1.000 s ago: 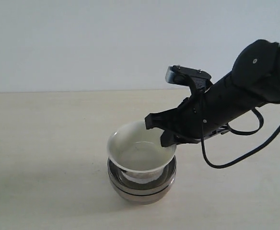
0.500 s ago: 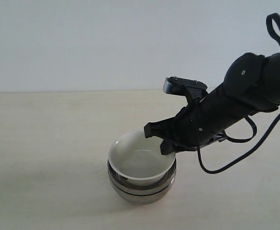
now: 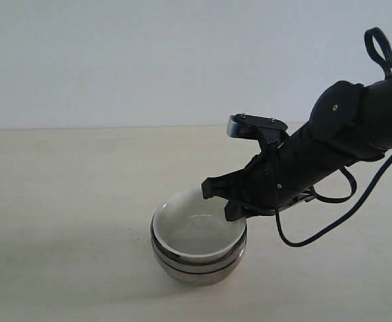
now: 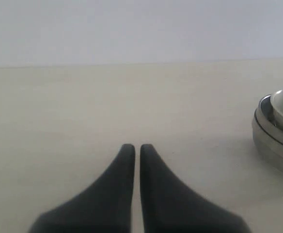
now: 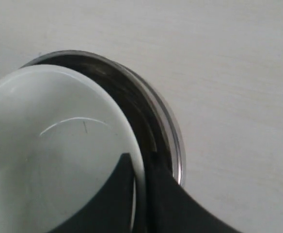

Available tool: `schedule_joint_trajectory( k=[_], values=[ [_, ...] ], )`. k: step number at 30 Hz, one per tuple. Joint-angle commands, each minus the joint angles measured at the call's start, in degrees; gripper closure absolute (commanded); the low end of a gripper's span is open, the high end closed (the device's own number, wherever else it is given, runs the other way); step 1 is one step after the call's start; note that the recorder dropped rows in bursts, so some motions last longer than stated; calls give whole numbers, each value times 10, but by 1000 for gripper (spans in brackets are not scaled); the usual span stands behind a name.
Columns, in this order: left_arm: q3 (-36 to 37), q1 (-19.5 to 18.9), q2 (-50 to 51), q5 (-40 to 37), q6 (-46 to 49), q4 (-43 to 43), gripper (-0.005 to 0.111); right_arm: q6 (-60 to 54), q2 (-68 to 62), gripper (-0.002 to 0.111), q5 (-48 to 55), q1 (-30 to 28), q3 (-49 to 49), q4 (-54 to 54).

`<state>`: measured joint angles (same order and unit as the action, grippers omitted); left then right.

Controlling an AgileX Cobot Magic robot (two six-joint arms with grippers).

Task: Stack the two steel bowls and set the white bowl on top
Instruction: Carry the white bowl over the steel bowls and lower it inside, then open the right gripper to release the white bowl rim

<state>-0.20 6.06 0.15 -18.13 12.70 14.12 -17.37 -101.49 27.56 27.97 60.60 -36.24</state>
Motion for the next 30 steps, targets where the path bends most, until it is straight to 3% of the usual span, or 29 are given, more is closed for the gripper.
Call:
schedule_joint_trajectory(
  k=[1,5,7,30],
  values=[
    [2,-1,-1,1,-4,0,103,-6,2,95,4,0,-1,-3],
    [2,-1,-1,1,-4,0,103,-10,2,70,11,0,0,-3],
    [2,-1,-1,1,-4,0,103,-16,2,65,15,0,0,-3],
    [2,-1,-1,1,-4,0,103,-25,64,65,48,0,0,15]
  ],
)
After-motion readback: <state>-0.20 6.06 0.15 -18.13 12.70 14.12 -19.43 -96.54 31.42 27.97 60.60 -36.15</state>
